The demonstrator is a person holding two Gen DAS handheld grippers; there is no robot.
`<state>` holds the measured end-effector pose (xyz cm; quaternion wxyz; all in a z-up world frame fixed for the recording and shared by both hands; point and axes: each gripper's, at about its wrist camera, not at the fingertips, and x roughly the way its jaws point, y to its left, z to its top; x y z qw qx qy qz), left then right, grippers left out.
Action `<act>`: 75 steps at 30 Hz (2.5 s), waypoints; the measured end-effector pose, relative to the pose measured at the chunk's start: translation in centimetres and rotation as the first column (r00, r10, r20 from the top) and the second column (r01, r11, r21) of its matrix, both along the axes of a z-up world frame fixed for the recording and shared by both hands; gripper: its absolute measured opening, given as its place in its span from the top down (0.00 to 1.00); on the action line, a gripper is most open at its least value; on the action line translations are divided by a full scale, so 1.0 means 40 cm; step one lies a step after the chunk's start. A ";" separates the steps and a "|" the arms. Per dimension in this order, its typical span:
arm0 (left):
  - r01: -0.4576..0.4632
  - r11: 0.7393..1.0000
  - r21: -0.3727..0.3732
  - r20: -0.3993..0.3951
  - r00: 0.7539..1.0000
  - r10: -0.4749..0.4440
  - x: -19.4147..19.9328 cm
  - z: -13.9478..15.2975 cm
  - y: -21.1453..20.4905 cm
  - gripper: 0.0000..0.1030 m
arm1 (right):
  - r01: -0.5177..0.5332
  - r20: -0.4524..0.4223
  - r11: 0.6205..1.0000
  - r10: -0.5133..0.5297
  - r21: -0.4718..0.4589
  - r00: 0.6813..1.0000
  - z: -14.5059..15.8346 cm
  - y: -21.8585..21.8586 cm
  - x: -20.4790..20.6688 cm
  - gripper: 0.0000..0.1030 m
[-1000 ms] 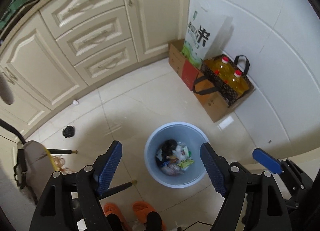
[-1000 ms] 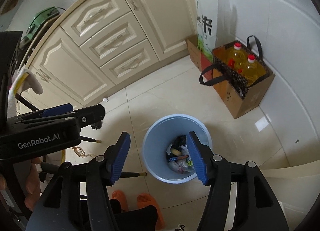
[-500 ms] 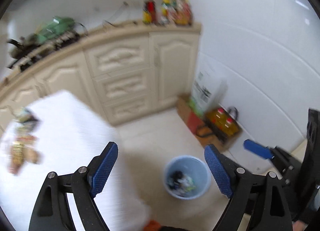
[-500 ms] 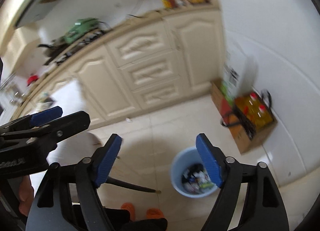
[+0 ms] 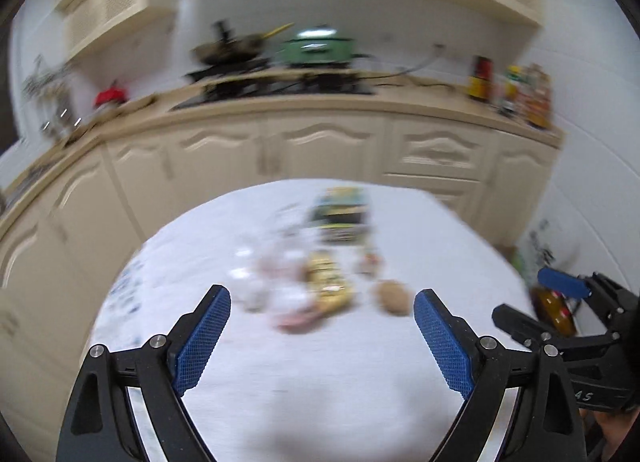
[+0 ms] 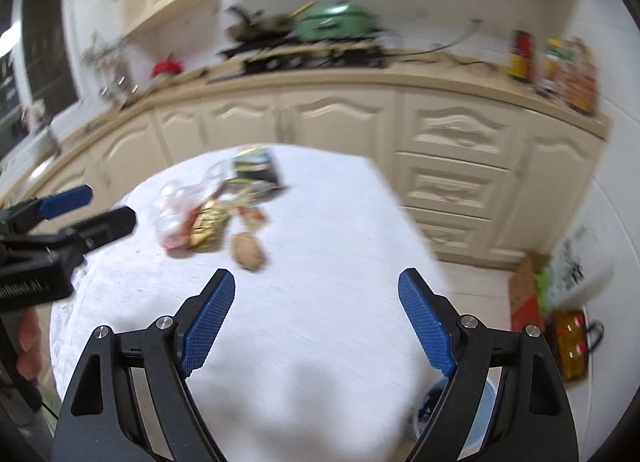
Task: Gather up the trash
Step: 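Return to the table and grasp the second bread roll with the right tool, then grasp the clear plastic bag with the left tool, then carry the bread roll and plastic bag over the blue bin and release both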
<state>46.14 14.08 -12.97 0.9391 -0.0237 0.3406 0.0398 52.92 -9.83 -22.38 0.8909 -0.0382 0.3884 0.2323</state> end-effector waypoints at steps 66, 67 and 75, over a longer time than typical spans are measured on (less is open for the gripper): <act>0.508 0.861 -0.008 -0.289 0.823 -0.489 0.176 -0.263 -0.922 0.65 | 0.439 -0.196 0.896 -0.420 0.068 0.886 -0.291 -0.803 -0.146 0.66; 0.510 0.860 -0.009 -0.308 0.817 -0.488 0.191 -0.286 -0.938 0.65 | 0.450 -0.215 0.890 -0.427 0.071 0.878 -0.321 -0.819 -0.136 0.66; 0.524 0.852 0.000 -0.425 0.771 -0.474 0.347 -0.417 -1.073 0.65 | 0.521 -0.300 0.852 -0.482 0.061 0.823 -0.478 -0.886 -0.068 0.52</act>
